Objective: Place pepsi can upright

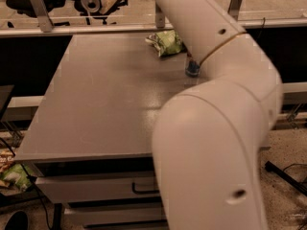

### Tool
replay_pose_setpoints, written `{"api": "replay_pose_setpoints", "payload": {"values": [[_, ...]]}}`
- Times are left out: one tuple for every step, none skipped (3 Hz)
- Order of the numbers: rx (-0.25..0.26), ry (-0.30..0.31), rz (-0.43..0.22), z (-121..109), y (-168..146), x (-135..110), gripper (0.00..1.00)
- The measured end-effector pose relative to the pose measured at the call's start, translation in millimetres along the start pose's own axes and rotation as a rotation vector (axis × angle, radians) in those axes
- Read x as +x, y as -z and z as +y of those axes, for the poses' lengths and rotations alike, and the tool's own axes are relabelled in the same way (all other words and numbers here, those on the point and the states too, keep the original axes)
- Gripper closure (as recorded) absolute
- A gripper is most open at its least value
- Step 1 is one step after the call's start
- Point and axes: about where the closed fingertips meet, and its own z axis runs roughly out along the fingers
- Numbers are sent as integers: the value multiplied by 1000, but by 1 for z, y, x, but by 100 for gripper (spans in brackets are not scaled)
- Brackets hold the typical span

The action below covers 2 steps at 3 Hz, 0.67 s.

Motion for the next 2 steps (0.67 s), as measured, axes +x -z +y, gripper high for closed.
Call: {"api": "replay_pose_setpoints", "payload": {"values": [[90,-144,55,1,30,2,100],[85,-283,-1,38,14,-28,100]]}}
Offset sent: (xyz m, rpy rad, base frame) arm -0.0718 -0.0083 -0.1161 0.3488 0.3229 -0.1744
